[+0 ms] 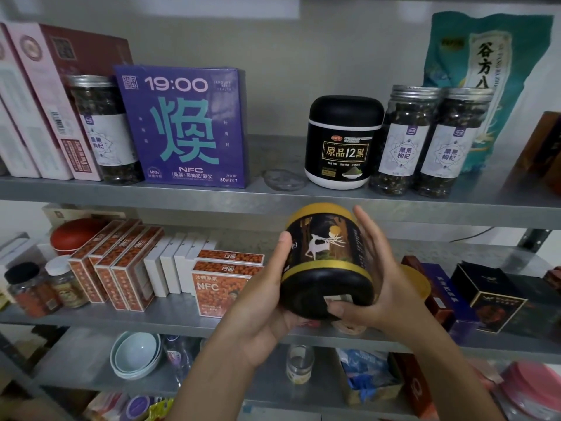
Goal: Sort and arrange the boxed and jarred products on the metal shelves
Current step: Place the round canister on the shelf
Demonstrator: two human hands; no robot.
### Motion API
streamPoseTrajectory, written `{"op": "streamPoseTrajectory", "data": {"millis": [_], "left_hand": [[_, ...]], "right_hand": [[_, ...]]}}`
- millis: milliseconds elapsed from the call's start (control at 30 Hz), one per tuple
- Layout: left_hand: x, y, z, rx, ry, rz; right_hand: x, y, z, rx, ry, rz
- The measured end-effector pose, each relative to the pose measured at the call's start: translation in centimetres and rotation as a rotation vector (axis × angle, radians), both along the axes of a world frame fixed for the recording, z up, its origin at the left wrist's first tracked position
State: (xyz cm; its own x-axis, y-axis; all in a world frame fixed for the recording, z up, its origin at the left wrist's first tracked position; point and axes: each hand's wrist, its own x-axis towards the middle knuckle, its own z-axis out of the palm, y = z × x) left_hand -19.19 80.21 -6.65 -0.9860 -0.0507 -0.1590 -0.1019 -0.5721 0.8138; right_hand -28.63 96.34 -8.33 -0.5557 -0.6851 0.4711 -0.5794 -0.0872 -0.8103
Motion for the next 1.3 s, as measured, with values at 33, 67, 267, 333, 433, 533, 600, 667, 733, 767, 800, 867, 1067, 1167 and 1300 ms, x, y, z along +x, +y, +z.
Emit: {"op": "streamPoseTrajectory", "data": {"millis": [33, 67, 267, 333, 433, 533, 600, 667, 733, 767, 800, 867, 1067, 1167, 1300], "left_hand": [[0.0, -0.1, 0.0, -0.050, 0.023, 0.008], [0.0, -0.3, 0.0, -0.130, 0.050, 0.025], [0.6, -0.4, 0.7, -0.603, 0.354, 0.171], [0.4, 0.1, 0.9, -0.668, 0.423, 0.142], [-0.2, -0.2, 0.8, -0.564, 0.363, 0.225], [-0.5, -0.9, 0.3, -0.308, 0.253, 0.156], [-0.5, -1.1, 0.0, -0.138, 0.250, 0.095], [-0.7, -1.0, -0.2, -0.009, 0.290, 0.008], [-0.9, -0.9, -0.2, 0.040, 0.317, -0.053], [-0.9, -0.9, -0.2, 0.033, 0.323, -0.058], [-0.9, -0.9, -0.1, 0.005, 0.322, -0.041], [-0.8, -1.2, 0.0, -0.168, 0.289, 0.071], [-0.8, -0.8, 0.9, -0.798, 0.466, 0.184], [-0.9, -1.3, 0.7, -0.689, 0.445, 0.212], [-0.7, -2.3, 0.0, -0.530, 0.359, 0.198]], "right_hand": [[0.0, 0.1, 0.2, 0.004, 0.044, -0.032], [-0.1, 0.2, 0.4, 0.009, 0.102, -0.066], [0.6, -0.5, 2.1, 0.078, 0.653, -0.334], [1.0, -1.2, 2.3, 0.065, 0.695, -0.375], [1.2, -1.8, 2.6, 0.018, 0.644, -0.330], [0.3, -1.2, 2.1, -0.024, 0.423, -0.202], [-0.3, -0.7, 1.6, -0.033, 0.179, -0.099], [-0.7, -0.6, 1.1, -0.039, 0.015, -0.001], [-0.9, -0.9, 0.7, -0.076, -0.004, 0.048], [-1.0, -1.0, 0.6, -0.102, 0.015, 0.041], [-1.0, -1.1, 0.5, -0.125, 0.037, 0.018], [-0.9, -1.2, 0.7, -0.155, 0.106, -0.076], [0.8, -2.7, 2.2, -0.109, 0.549, -0.424], [0.6, -2.4, 2.8, -0.097, 0.534, -0.260], [-0.8, -0.9, 3.3, 0.025, 0.360, -0.080]]}}
